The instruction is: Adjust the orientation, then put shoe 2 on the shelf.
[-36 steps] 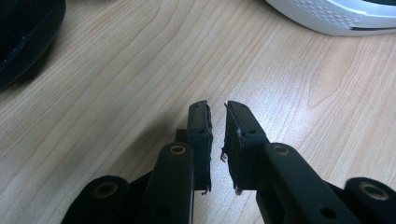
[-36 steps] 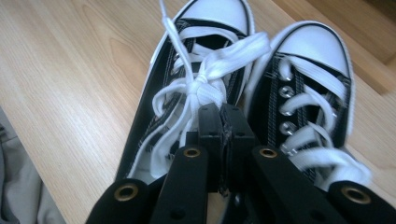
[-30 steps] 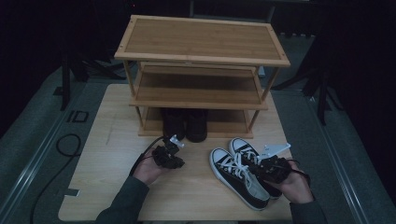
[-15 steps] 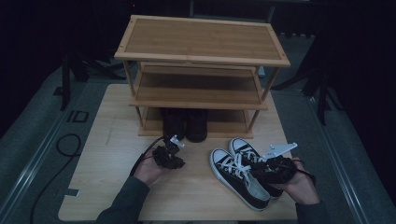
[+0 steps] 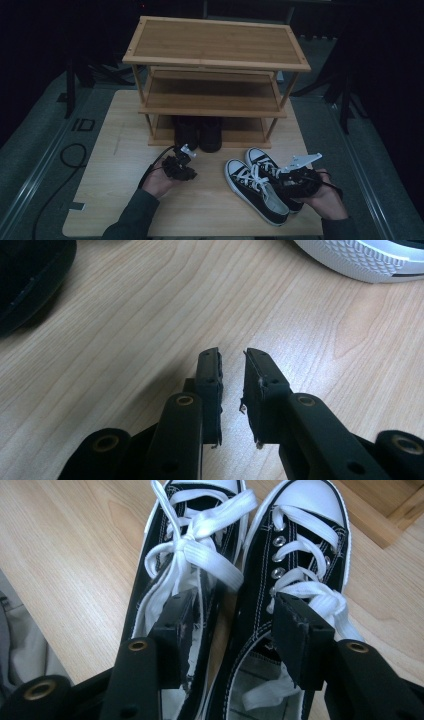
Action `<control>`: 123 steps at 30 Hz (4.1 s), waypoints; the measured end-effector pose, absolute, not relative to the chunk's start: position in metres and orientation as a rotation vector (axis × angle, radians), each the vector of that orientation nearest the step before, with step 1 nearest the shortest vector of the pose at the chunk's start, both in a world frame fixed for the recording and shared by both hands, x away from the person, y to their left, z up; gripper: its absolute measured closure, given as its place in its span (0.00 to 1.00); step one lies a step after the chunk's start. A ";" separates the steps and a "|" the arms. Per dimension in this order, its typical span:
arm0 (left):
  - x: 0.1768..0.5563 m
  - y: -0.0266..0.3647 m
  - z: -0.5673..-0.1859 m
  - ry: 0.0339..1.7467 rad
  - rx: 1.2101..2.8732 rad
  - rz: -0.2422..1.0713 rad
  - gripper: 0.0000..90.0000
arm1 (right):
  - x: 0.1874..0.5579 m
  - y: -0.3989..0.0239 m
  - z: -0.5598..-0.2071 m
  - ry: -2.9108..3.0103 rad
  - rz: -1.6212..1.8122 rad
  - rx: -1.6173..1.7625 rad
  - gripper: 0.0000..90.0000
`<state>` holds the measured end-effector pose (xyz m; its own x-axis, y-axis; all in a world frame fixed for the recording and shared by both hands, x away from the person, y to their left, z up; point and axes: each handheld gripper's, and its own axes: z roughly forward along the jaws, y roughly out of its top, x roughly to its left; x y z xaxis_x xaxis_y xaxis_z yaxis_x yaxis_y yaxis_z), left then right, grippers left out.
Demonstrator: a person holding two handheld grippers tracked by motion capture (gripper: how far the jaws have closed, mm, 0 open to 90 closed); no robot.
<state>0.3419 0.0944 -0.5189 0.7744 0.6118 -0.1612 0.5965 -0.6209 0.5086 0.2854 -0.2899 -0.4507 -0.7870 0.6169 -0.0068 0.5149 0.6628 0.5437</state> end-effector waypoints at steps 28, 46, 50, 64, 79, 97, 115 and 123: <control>0.345 0.098 -0.511 0.902 2.406 0.062 0.84 | 0.281 -0.306 -0.453 2.694 0.709 0.984 0.47; 0.345 0.094 -0.511 0.887 2.413 0.060 0.83 | 0.281 -0.306 -0.462 2.717 0.692 1.029 0.40; 0.345 0.094 -0.512 0.888 2.413 0.057 0.82 | 0.283 -0.299 -0.464 2.720 0.687 1.028 0.33; 0.344 0.095 -0.513 0.893 2.411 0.054 0.82 | 0.291 -0.274 -0.477 2.733 0.641 1.026 0.47; 0.344 0.095 -0.514 0.893 2.409 0.048 0.82 | 0.303 -0.260 -0.493 2.693 0.545 1.046 0.67; 0.344 0.100 -0.515 0.896 2.418 0.050 0.82 | 0.313 -0.265 -0.489 2.747 0.564 0.951 0.95; 0.345 0.105 -0.514 0.917 2.404 0.054 0.82 | 0.346 -0.279 -0.485 2.878 0.629 0.701 0.95; 0.344 0.108 -0.513 0.923 2.397 0.058 0.82 | 0.356 -0.273 -0.477 2.892 0.572 0.635 0.95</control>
<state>0.3444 0.1080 -0.5127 0.7613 0.6293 -0.1559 0.6049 -0.6029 0.5201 0.3557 -0.2727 -0.4772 -0.9038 0.4260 -0.0409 0.3784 0.8400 0.3888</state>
